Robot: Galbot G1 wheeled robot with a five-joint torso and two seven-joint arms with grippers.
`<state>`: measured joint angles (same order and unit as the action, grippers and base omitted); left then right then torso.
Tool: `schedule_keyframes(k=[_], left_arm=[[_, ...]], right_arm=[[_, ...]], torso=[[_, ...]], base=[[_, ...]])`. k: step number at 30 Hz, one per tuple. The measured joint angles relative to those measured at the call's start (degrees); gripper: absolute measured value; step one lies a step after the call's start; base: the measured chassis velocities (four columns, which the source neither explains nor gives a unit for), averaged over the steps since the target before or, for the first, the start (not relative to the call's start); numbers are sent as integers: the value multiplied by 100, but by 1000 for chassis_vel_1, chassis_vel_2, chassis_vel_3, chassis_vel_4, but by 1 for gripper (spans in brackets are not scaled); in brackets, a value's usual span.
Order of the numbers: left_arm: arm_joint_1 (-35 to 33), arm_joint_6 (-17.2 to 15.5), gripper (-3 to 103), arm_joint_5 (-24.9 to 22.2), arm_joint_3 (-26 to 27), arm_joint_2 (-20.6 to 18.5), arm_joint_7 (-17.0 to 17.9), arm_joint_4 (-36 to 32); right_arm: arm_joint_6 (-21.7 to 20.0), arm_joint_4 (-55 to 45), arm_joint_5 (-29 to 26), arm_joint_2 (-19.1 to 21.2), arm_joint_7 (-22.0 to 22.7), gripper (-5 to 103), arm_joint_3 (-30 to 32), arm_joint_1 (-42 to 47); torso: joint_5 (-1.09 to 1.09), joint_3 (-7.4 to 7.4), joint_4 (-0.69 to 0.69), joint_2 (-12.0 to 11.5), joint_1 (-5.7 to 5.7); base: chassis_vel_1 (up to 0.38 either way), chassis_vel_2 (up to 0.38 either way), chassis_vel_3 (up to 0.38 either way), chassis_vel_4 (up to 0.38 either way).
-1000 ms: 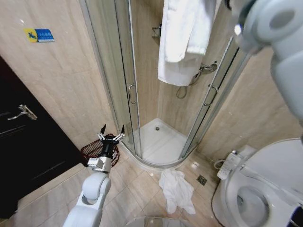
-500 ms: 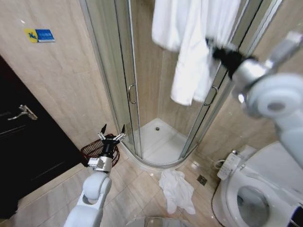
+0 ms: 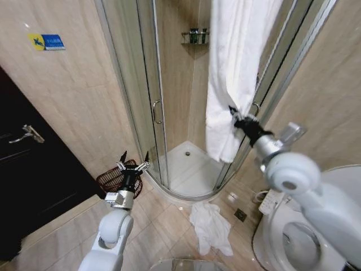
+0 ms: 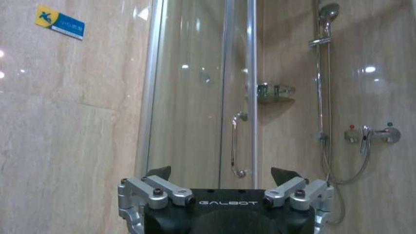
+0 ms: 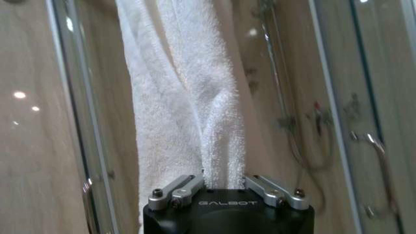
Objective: Discard the used towel into the hamper.
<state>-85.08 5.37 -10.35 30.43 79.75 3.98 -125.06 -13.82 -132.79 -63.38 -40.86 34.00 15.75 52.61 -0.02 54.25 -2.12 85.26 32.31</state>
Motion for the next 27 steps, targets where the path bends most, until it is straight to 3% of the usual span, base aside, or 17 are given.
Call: schedule_keyframes(k=[2,7,8,11,12,15,16,19,20,24,27], left_arm=[[3,0,100,-3,4,-5,0,-3],[8,0,100,-11,-1,-22,2,7],[8,0,100,-11,-1,-22,2,7],[23,0,100,-15,-15,-16,2,57],[23,0,100,-15,-15,-16,2,57],[65,-2,100,-53,-33,-15,3,144],[65,-2,100,-53,-33,-15,3,144],[102,-4,100,-87,-54,-51,-1,243],[102,-4,100,-87,-54,-51,-1,243],[98,-6,100,-91,-59,-73,-102,304],[89,-3,100,-92,-64,-76,-125,309]], right_arm=[[20,20,154,-103,-66,8,35,194],[117,210,1395,-1022,-512,8,201,1248],[117,210,1395,-1022,-512,8,201,1248],[232,352,2413,-1875,-833,8,385,1952],[232,352,2413,-1875,-833,8,385,1952],[439,453,3460,-2654,-1326,8,650,2541],[439,453,3460,-2654,-1326,8,650,2541],[608,239,4432,-3325,-1776,8,702,3088],[608,239,4432,-3325,-1776,8,702,3088],[686,57,5026,-4079,-1927,8,591,3342],[734,161,5159,-4284,-1927,8,511,3387]], torso=[[1,0,0,0,0],[3,0,0,-2,0],[3,0,0,-2,0],[1,-1,-1,-3,-1],[1,-1,-1,-3,-1],[1,-1,1,-4,-2],[1,-1,1,-4,-2],[-1,-1,1,-5,-2],[-1,-1,1,-5,-2],[0,-2,0,-5,-3],[-1,-2,-1,-5,-3]], base=[[0,0,0,0],[0,0,0,0],[0,0,0,0],[0,0,0,0],[0,0,0,0],[0,0,0,0],[0,0,0,0],[0,0,0,0],[0,0,0,0],[0,0,0,0],[0,0,0,0]])
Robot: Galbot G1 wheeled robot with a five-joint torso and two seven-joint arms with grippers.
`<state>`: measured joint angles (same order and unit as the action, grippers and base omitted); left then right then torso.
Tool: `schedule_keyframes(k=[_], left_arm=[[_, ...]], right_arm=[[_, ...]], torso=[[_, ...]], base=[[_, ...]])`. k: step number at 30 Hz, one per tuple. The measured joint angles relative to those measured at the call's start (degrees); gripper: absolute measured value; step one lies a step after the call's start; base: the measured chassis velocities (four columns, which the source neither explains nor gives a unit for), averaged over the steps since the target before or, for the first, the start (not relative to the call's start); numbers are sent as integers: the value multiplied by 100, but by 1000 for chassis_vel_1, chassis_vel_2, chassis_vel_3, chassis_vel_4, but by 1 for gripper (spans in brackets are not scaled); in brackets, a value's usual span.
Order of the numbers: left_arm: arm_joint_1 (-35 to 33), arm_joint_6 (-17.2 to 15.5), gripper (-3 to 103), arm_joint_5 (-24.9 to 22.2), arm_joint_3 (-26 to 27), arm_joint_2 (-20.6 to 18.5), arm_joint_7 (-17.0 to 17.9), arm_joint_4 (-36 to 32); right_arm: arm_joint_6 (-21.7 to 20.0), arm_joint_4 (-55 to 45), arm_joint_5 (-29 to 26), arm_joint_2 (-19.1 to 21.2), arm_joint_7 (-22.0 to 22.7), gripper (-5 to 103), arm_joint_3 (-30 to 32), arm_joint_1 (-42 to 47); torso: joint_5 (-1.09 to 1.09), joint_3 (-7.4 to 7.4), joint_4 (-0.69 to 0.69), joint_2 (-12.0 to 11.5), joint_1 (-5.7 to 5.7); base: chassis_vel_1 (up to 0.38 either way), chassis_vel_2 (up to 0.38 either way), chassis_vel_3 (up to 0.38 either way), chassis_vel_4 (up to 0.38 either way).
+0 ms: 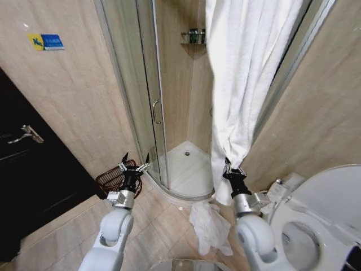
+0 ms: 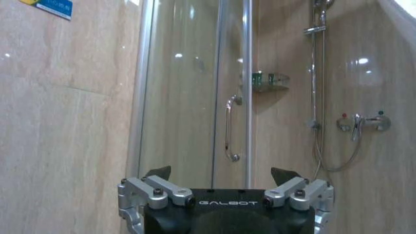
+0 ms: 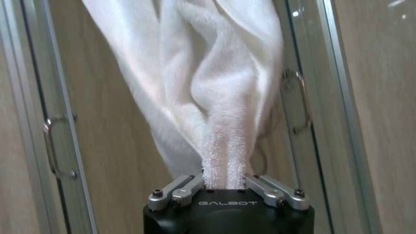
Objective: Discard the used towel into the hamper.
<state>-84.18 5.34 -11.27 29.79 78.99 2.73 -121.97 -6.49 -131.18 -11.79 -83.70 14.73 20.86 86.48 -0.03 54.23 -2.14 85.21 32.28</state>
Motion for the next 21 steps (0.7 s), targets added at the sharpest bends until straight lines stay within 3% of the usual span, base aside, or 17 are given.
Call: schedule_keyframes(k=[6,10,21], left_arm=[[-32,19,100,-23,9,-2,-10,-16],[-29,30,100,-60,19,-31,-13,-6],[19,-41,100,-104,14,-59,-22,22]], right_arm=[[337,600,116,-50,84,8,40,66],[551,985,141,174,164,8,142,160],[590,640,180,314,199,8,48,337]], torso=[[2,0,0,-1,0],[3,0,1,-1,0],[3,0,1,-2,0]], base=[[0,0,0,0],[0,0,0,0],[0,0,0,0]])
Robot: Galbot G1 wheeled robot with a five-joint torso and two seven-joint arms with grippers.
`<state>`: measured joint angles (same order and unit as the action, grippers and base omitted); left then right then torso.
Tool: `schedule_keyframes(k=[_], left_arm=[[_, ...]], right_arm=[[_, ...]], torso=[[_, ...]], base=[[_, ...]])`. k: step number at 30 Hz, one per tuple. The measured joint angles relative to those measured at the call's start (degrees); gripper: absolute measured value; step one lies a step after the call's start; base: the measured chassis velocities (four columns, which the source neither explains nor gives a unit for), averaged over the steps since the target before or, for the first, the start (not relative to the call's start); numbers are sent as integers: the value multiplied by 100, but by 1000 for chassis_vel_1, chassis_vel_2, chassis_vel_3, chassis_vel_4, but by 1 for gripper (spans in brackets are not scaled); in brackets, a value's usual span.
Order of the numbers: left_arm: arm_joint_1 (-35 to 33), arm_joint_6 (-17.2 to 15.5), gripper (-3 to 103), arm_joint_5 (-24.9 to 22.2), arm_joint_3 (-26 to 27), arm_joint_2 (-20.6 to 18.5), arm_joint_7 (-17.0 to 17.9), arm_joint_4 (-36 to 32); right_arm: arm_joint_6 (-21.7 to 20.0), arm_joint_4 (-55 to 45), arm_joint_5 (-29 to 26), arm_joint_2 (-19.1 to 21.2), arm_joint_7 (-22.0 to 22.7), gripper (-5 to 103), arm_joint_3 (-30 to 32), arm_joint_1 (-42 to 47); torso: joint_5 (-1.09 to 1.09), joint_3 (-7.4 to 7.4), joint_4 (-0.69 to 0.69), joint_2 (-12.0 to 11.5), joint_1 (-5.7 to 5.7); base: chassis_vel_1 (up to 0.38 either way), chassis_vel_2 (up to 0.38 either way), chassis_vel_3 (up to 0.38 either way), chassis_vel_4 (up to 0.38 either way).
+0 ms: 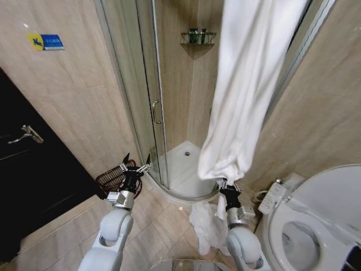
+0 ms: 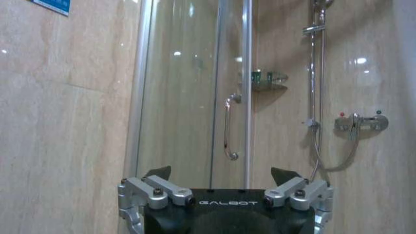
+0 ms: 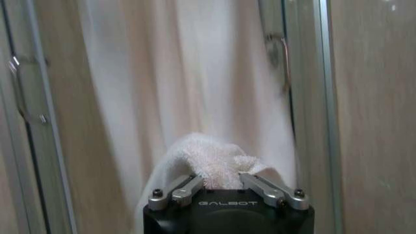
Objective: Discard the used towel into the hamper.
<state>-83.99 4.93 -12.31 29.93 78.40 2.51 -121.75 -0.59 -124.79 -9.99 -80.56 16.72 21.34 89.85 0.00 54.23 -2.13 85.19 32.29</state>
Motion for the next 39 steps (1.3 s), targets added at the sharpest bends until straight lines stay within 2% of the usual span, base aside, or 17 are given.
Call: schedule_keyframes(k=[13,24,27,29,32,39], left_arm=[[7,-67,100,100,-8,-5,-43,49],[-87,64,100,220,41,15,-13,92],[-78,186,100,264,48,23,115,165],[-51,357,100,364,79,32,131,240],[-51,447,100,378,75,34,131,257],[-84,433,100,373,59,32,114,247]], right_arm=[[-194,-1160,72,219,-10,8,63,256],[-264,-1279,251,111,-22,8,-12,347],[-286,-1282,281,88,-24,8,-7,386],[-301,-1290,289,84,-33,8,-10,433],[-301,-1292,297,82,-37,8,-7,437],[-271,-1243,381,47,-45,8,-12,412]], torso=[[-1,-1,1,0,0],[0,-1,0,0,0],[0,-1,-1,0,0],[0,0,-2,0,0],[0,0,0,0,0],[1,0,1,0,0]], base=[[9,8,5,8],[76,78,69,76],[96,108,130,106],[76,92,79,86],[37,58,36,21],[83,41,-46,-84]])
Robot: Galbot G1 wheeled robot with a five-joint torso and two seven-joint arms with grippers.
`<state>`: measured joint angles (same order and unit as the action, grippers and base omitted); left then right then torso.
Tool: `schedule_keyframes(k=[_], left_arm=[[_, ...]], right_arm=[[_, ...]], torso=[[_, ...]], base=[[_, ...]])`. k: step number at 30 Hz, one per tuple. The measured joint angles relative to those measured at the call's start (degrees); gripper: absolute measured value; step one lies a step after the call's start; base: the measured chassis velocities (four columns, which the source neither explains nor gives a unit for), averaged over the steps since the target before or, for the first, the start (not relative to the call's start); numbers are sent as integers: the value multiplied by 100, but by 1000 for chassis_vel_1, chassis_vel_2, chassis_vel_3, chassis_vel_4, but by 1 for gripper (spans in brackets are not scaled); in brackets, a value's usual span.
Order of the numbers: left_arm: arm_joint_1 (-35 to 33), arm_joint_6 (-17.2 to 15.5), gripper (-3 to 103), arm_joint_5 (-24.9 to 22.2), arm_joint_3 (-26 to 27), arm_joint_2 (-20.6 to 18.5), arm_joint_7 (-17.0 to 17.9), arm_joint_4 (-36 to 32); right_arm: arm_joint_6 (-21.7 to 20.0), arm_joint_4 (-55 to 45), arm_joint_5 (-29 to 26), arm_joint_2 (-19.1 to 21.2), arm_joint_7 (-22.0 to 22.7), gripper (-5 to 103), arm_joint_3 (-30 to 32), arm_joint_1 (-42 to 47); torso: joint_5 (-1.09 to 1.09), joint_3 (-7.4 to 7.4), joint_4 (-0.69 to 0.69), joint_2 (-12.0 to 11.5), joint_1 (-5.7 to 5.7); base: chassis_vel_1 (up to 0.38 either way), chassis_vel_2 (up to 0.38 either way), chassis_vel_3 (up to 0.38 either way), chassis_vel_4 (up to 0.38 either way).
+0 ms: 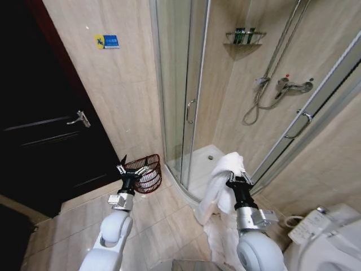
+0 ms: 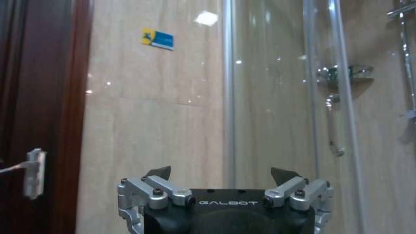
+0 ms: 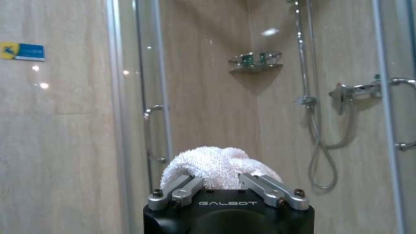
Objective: Discard the used towel into the hamper.
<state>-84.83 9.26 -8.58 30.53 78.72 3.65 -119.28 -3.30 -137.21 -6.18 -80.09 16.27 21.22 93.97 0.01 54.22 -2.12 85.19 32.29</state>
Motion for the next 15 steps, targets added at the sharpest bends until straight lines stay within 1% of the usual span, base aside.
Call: schedule_keyframes(k=[6,7,9,11,12,15], left_arm=[[16,-130,100,3,1,8,-23,-29],[19,-161,100,6,-2,19,-26,-34],[18,-200,100,15,-9,38,-31,-50],[14,-208,100,17,-10,41,-31,-52],[2,-212,100,21,-9,44,-31,-55],[-6,-212,100,22,-8,45,-31,-61]], right_arm=[[41,47,34,-16,-8,8,-33,-20],[66,70,73,-16,-8,8,-38,-19],[140,123,201,-17,-27,8,-39,-13],[145,129,214,-19,-28,8,-41,-11],[148,128,215,-22,-28,8,-50,-12],[158,127,216,-22,-28,8,-50,-14]], torso=[[-1,0,-3,0,-1],[-4,-1,0,1,-3],[0,0,0,0,-3],[-2,0,0,0,-2],[-6,0,-1,0,-2],[-3,-1,-1,0,-2]], base=[[189,161,-157,-156],[207,185,-250,-190],[207,190,-225,-185],[179,169,-200,-150],[103,166,-58,-115],[85,110,-4,-16]])
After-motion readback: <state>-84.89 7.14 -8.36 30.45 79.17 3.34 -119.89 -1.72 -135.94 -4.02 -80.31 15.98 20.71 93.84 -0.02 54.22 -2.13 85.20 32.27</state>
